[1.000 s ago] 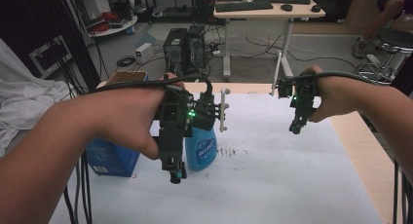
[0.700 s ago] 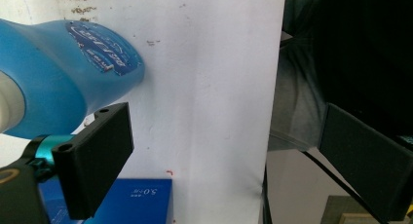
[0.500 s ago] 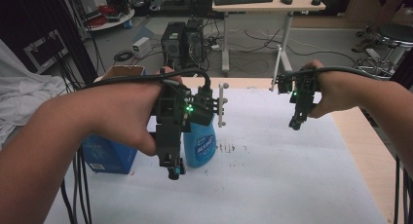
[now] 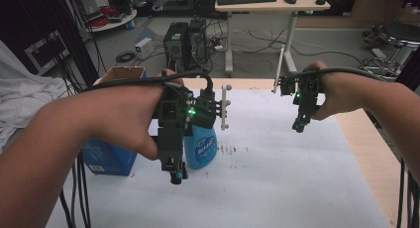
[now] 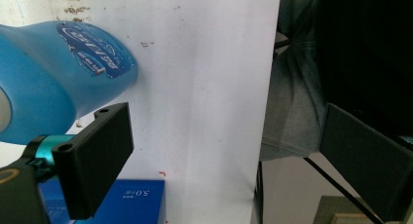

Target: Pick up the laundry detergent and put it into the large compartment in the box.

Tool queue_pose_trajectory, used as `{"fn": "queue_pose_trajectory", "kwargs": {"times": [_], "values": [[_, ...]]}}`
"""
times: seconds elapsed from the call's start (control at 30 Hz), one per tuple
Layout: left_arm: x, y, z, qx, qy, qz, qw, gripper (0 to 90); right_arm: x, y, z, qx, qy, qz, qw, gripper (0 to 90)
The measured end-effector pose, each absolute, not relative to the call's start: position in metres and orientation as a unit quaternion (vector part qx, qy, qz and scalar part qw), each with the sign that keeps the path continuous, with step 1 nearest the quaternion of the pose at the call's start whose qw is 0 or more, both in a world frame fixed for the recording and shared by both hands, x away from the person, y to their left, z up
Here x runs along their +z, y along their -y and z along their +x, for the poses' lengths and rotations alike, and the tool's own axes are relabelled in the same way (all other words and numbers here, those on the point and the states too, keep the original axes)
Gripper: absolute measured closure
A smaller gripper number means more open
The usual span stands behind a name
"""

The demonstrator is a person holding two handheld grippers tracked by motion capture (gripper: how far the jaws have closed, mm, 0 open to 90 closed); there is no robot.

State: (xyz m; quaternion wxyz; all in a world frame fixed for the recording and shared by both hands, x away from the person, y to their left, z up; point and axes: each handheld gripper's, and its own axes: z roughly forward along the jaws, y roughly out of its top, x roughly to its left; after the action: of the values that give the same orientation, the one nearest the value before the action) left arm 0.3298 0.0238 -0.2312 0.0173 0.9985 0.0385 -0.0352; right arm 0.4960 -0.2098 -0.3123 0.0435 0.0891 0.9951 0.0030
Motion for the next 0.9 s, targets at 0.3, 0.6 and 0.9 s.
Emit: {"fn": "queue_pose_trajectory", "kwargs": {"times": [0.3, 0.6, 0.9], "values": [[-0.228, -0.027, 0.332, -0.028, -0.063, 0.997, 0.021, 6.1, -0.313, 0.212, 0.491, 0.004, -0.995, 0.093, 0.046, 11.1], [-0.218, -0.036, 0.346, -0.034, -0.126, 0.99, 0.045, 6.1, -0.315, 0.21, 0.49, 0.006, -0.995, 0.09, 0.047, 11.1], [-0.212, -0.041, 0.358, -0.021, -0.177, 0.983, 0.054, 6.1, -0.315, 0.205, 0.488, 0.007, -0.995, 0.085, 0.05, 11.1]]}}
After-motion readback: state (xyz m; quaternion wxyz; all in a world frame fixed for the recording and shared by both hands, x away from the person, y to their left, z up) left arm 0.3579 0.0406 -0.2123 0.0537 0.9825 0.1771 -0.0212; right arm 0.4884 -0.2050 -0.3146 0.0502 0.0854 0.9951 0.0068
